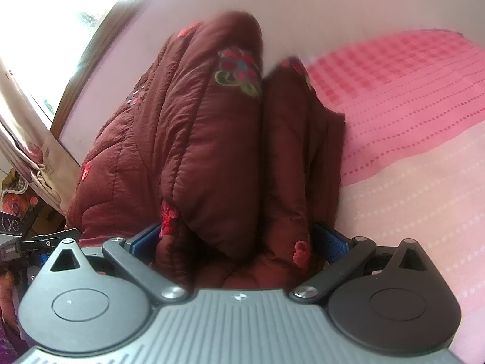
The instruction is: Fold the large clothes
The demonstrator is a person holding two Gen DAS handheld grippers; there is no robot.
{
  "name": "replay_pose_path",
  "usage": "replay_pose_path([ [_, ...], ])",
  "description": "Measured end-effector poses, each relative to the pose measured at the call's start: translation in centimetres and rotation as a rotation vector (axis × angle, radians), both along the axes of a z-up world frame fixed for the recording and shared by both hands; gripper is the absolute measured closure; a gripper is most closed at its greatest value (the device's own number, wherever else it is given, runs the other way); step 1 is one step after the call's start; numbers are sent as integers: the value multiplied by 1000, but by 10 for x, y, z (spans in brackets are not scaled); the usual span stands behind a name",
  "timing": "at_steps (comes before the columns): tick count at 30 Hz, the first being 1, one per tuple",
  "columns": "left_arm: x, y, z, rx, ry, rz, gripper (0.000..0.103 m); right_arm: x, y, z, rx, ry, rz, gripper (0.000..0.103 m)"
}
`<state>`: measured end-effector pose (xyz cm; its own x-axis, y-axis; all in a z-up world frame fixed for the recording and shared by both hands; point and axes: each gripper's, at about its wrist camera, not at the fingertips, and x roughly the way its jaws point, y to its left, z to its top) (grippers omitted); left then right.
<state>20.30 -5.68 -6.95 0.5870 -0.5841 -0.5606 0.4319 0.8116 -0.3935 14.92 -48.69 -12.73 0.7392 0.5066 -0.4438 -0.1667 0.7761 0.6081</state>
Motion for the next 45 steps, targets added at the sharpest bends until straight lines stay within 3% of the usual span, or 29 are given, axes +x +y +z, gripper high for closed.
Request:
replay_pose_path([
  [15, 2, -1, -2, 16, -12, -20, 0, 0, -3, -2, 6, -16, 4, 0],
  [26, 21, 14, -17, -94, 28, -122, 0, 14, -9, 0, 22, 8, 79, 0],
  [32, 37, 20, -28, -176, 92, -150, 0, 29, -11, -8, 61, 8, 140, 0],
  [36, 32, 18, -29, -186, 58, -144, 1, 31, -3, -6, 35, -23, 163, 0],
  [38, 21, 13, -25, -170, 9, -117, 4, 28, 4, -4, 19, -49, 170, 5],
  [39, 16, 11, -23, -160, -11, -99, 5, 24, 8, -1, 25, -69, 172, 20],
  [45, -3, 10, -13, -133, -88, -22, 13, 12, 31, 12, 17, -147, 138, 39],
])
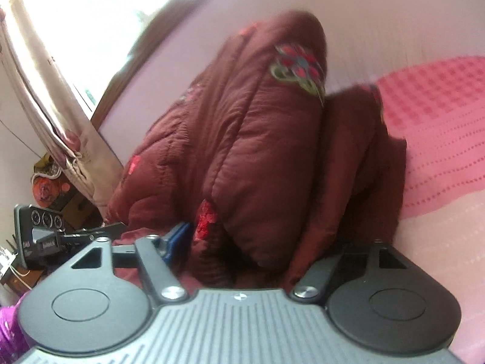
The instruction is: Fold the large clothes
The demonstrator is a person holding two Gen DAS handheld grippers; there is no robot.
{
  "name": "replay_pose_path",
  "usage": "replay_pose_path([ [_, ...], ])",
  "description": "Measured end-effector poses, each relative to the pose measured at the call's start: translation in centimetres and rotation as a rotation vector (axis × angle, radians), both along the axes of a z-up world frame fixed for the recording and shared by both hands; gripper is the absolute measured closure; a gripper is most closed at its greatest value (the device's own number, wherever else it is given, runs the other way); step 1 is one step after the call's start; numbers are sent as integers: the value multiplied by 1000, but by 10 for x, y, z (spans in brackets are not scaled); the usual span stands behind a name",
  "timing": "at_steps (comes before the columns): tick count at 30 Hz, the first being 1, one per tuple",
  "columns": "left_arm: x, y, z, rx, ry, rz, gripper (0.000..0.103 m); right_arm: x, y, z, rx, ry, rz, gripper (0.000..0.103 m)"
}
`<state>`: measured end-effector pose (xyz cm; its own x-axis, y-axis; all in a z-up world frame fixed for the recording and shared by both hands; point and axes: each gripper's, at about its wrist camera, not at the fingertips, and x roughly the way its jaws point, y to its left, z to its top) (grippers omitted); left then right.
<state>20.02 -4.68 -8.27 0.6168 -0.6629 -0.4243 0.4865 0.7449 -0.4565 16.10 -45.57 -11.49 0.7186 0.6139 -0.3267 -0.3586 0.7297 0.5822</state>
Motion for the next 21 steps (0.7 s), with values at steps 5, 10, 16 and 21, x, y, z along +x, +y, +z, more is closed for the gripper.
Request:
replay_pose_path([
  [5, -10, 11, 11, 1, -42, 33, 15, -3, 19, 13, -26, -50, -4, 44],
  [10, -22, 36, 24, 4, -70, 71, 17, 3, 36, 14, 17, -50, 6, 46],
  [16, -36, 82, 39, 3, -86, 149, 17, 18, 76, 25, 56, -70, 56, 46],
  [21, -50, 129, 52, 8, -97, 234, 17, 38, 120, 36, 70, -91, 125, 45],
])
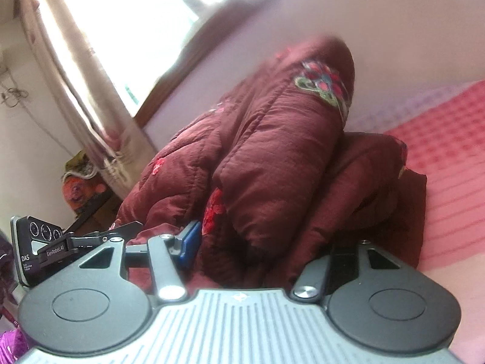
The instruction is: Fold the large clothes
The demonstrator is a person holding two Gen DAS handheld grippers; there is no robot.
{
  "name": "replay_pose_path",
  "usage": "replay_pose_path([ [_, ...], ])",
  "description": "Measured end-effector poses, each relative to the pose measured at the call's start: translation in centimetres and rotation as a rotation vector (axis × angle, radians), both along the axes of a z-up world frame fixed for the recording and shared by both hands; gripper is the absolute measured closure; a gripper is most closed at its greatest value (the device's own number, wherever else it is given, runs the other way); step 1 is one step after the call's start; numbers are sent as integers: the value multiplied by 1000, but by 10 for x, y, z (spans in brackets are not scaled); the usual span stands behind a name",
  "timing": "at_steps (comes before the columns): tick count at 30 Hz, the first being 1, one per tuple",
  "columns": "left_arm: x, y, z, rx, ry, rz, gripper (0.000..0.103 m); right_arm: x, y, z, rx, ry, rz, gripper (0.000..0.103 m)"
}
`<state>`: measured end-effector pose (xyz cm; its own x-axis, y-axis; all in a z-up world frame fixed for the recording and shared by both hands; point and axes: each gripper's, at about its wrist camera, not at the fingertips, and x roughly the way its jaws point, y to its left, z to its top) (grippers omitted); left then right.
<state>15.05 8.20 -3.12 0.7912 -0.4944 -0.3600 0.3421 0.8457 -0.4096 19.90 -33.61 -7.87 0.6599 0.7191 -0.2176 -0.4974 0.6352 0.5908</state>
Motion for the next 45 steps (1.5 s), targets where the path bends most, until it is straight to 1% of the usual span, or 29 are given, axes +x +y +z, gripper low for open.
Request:
replay_pose_path([
  [7, -18, 70, 20, -14, -24, 125, 17, 24, 64, 19, 12, -54, 91, 45],
  [11, -25, 103, 20, -10, -18, 164, 17, 26, 92, 27, 2, -72, 134, 46],
  [13, -28, 114, 12, 2, 5, 187, 16, 28, 104, 22, 4, -52, 150, 46],
  [15, -31, 126, -1, 23, 44, 211, 14, 28, 113, 10, -1, -15, 160, 47],
  [17, -38, 134, -13, 48, 61, 236, 7, 24, 115, -8, 11, 40, 154, 47],
  [18, -43, 137, -15, 55, 57, 248, 5, 22, 114, -18, 39, 72, 154, 43],
  [19, -50, 138, -16, 75, 41, 263, 2, 21, 111, -26, 65, 97, 154, 35],
  [20, -56, 134, -14, 112, 13, 276, 1, 18, 110, -33, 79, 114, 150, 34],
  [21, -60, 129, -11, 155, -18, 288, 0, 16, 109, -40, 90, 123, 148, 33],
  [22, -68, 121, -6, 223, -60, 309, 0, 16, 109, -42, 98, 127, 145, 33],
  [23, -72, 111, -1, 277, -86, 322, 0, 15, 108, -43, 105, 131, 143, 33],
  [25, -80, 98, 8, 336, -126, 331, 0, 19, 107, -43, 117, 143, 148, 32],
  [27, -89, 96, 13, 334, -159, 314, 0, 20, 105, -42, 119, 143, 152, 29],
  [28, -94, 95, 15, 322, -170, 306, 0, 21, 106, -41, 127, 148, 154, 24],
  [30, -99, 91, 13, 302, -178, 291, 0, 18, 101, -38, 138, 155, 131, 18],
  [32, -100, 84, 8, 308, -174, 258, 0, 13, 96, -33, 134, 142, 117, 17],
  [35, -101, 70, 5, 322, -172, 254, 1, 5, 96, -22, 81, 114, 100, 16],
  [37, -102, 67, 7, 318, -183, 259, 1, -4, 94, -12, 37, 74, 74, 16],
  [40, -105, 66, 11, 306, -184, 271, 0, -21, 83, 3, 0, 15, 35, 16],
  [43, -111, 58, 17, 320, -188, 293, 0, -45, 74, 18, -43, -59, -16, 16],
  [45, -113, 56, 19, 333, -186, 304, 0, -61, 75, 28, -80, -116, -38, 15],
])
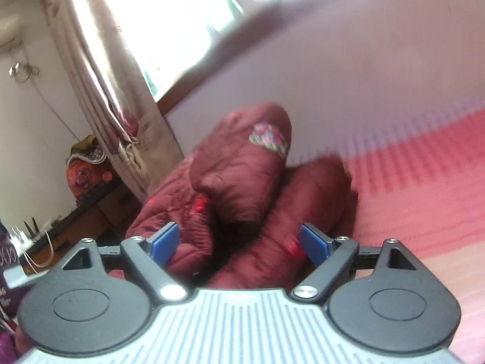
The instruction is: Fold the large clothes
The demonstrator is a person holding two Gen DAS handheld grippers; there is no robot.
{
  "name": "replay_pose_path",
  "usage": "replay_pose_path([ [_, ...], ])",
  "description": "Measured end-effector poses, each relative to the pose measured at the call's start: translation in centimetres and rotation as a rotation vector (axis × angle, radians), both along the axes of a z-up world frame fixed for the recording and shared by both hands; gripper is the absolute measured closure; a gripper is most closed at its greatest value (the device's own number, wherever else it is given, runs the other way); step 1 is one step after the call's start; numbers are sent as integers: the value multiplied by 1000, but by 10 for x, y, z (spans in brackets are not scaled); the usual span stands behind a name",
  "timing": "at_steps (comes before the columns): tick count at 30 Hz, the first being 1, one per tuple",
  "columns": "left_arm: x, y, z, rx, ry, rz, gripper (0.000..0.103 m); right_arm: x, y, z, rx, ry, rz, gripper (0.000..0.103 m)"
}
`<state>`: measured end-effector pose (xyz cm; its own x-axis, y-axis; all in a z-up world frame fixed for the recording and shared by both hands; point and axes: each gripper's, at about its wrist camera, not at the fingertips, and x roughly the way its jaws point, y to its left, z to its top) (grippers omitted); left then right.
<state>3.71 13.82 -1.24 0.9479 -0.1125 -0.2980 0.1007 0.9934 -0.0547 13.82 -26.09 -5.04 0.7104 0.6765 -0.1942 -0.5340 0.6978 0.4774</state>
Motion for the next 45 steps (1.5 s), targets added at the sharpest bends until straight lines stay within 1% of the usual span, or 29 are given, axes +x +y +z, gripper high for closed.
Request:
replay_pose_path([
  [2, -3, -3, 0, 14, 3, 19, 0, -17, 8, 12, -59, -72, -23, 13],
  [4, -6, -6, 2, 26, 4, 42, 0, -35, 19, 22, -123, -140, -40, 6],
  [7, -11, -11, 4, 47, 2, 72, 0, -55, 29, 30, -143, -199, -47, 2],
  [10, -15, -14, 6, 85, 1, 122, 0, -66, 35, 32, -166, -215, -53, 2],
  [14, -24, -20, 11, 121, -4, 187, 0, -79, 37, 30, -163, -209, -59, 2],
  [17, -31, -22, 16, 125, -19, 205, 0, -92, 37, 30, -153, -210, -57, 2],
  [20, -41, -23, 24, 100, -22, 228, 0, -105, 37, 32, -156, -223, -62, 2],
  [22, -47, -26, 30, 100, -26, 261, 0, -111, 36, 36, -153, -233, -58, 2],
  [24, -53, -30, 37, 124, -21, 327, 0, -119, 33, 40, -151, -247, -71, 2],
  [26, -58, -33, 42, 146, -31, 366, 0, -126, 29, 44, -141, -257, -73, 2],
  [28, -66, -34, 48, 140, -69, 369, 0, -133, 26, 47, -133, -268, -84, 1],
  [34, -86, -40, 64, 121, -117, 347, 0, -150, 17, 55, -116, -286, -94, 0],
  [41, -100, -62, 73, 192, -196, 330, 0, -165, 13, 61, -106, -317, -113, 0],
  [42, -102, -64, 73, 187, -203, 316, 0, -166, 12, 62, -104, -321, -114, 0],
  [45, -103, -66, 75, 154, -184, 280, 0, -168, 9, 61, -103, -323, -130, 0],
])
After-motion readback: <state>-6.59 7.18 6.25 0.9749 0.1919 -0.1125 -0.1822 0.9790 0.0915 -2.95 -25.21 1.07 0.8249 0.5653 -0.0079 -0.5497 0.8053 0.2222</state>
